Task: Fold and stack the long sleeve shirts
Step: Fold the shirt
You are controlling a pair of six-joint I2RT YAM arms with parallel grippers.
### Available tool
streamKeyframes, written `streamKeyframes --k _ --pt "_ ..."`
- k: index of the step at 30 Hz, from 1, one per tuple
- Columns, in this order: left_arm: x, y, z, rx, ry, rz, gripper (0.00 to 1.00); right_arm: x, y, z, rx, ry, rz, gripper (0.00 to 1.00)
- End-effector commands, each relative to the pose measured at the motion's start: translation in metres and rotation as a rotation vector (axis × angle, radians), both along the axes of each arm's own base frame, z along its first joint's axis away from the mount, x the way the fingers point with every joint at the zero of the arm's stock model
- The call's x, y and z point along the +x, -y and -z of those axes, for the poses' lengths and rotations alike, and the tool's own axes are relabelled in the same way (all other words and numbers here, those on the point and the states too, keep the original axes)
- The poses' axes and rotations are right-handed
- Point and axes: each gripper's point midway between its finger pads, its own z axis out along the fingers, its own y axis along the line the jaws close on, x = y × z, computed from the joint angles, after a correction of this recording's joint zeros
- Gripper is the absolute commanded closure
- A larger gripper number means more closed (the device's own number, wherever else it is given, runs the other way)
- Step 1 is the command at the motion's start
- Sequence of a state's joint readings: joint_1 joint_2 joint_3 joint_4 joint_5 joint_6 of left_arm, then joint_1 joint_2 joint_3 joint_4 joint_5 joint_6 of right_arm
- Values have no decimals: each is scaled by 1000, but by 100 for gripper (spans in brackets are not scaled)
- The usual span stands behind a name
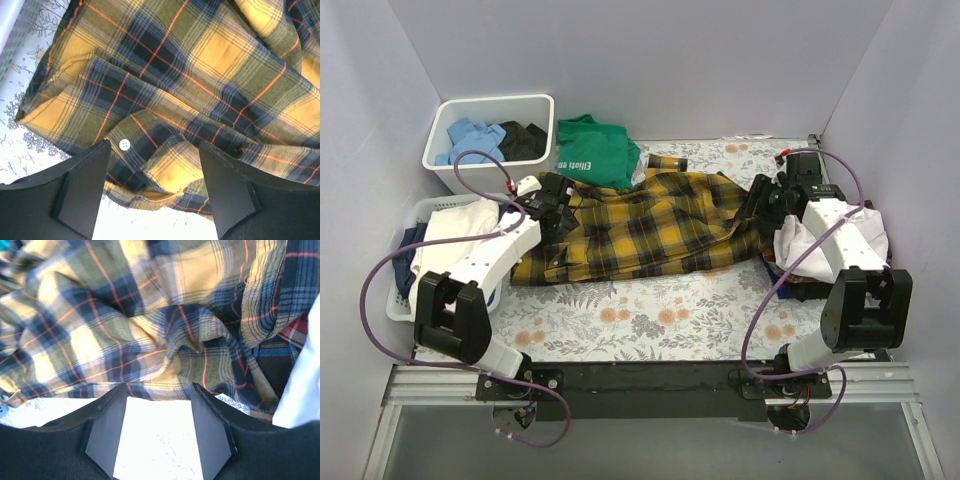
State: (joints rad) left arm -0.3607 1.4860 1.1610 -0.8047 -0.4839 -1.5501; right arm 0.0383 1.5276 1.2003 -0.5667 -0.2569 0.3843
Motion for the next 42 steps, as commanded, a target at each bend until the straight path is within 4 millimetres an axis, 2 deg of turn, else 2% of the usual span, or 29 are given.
streamKeyframes --k 1,3,5,6,7,11,15,18,19,20,25,30,32,36,37,38,42 --pt "10 -3 4 -28 -12 15 28 8 -5 -19 -2 76 -41 39" --pt "15 -4 8 -48 -29 22 28 19 -17 -25 16 96 -82 41" --pt "17 0 21 -61 -83 39 28 28 -30 -12 31 62 -121 42" --pt "19 0 24 -65 -97 40 28 35 -39 -18 33 78 -146 43" --pt "19 1 32 -66 -125 46 28 37 -44 -6 36 39 -161 43" --pt "19 16 50 -127 -181 98 30 37 -63 11 22 -12 -206 45" --pt "14 29 55 -172 -216 162 33 24 -64 35 -8 -84 -212 47" --pt "3 25 60 -151 -257 181 45 12 -59 49 -25 -121 -205 48" --pt "-2 21 62 -140 -268 177 51 11 -57 49 -33 -117 -201 48" --pt "-7 18 62 -130 -274 179 53 9 -56 51 -37 -125 -197 48" --pt "-19 15 52 -128 -272 196 54 10 -54 49 -52 -117 -188 48" --pt "-40 13 61 -136 -320 203 55 12 -53 48 -56 -113 -178 49" --pt "-44 12 61 -135 -324 204 61 12 -53 48 -57 -112 -176 49" --pt "-42 9 60 -119 -320 195 85 12 -53 50 -59 -118 -175 50" --pt "-42 8 58 -117 -320 192 96 11 -53 50 -55 -121 -174 51" --pt "-40 6 57 -98 -320 185 100 11 -53 50 -54 -123 -174 51" --pt "-25 1 37 -66 -272 165 100 12 -53 48 -55 -116 -175 51"
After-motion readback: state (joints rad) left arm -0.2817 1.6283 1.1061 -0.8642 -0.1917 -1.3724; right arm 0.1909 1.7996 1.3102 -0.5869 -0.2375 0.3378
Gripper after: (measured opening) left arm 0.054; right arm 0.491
